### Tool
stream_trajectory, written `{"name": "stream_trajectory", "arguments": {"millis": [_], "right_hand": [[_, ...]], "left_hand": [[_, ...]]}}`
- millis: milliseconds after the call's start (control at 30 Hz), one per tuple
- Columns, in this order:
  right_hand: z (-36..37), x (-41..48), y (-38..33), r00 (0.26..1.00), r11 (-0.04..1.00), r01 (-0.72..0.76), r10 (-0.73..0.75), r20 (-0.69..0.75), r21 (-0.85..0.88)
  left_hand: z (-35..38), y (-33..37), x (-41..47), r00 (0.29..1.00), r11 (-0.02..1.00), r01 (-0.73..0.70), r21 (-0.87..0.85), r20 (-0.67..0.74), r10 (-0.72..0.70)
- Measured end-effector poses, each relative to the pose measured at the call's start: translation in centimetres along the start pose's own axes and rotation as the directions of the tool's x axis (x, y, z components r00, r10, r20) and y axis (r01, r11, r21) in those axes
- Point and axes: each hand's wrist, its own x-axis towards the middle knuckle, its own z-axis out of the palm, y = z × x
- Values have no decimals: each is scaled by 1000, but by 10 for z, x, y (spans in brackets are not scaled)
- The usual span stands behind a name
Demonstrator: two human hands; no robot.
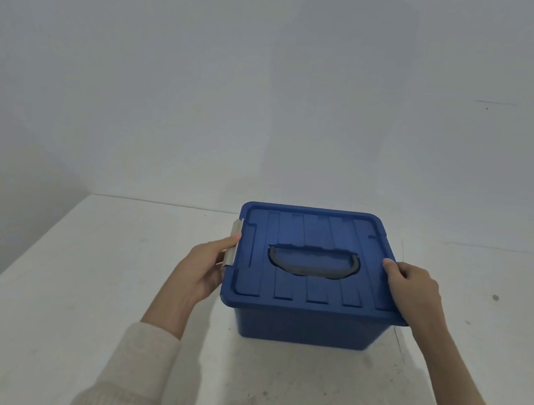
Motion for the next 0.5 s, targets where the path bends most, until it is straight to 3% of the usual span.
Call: {"name": "stream_trajectory", "arguments": {"millis": [167, 333, 500], "right_hand": [[1, 0, -1, 1000, 1000, 4, -4, 1, 4], [0, -1, -1, 1000, 1000, -4, 4, 17, 15], [-1, -2, -2, 1000, 1000, -6, 6, 19, 21]], "left_hand": [[5, -3, 5, 994, 996, -79, 49, -72, 83], [15, -14, 9, 942, 947, -180, 265, -230, 243], [17, -17, 10, 924, 922, -202, 331, -248, 291]]}}
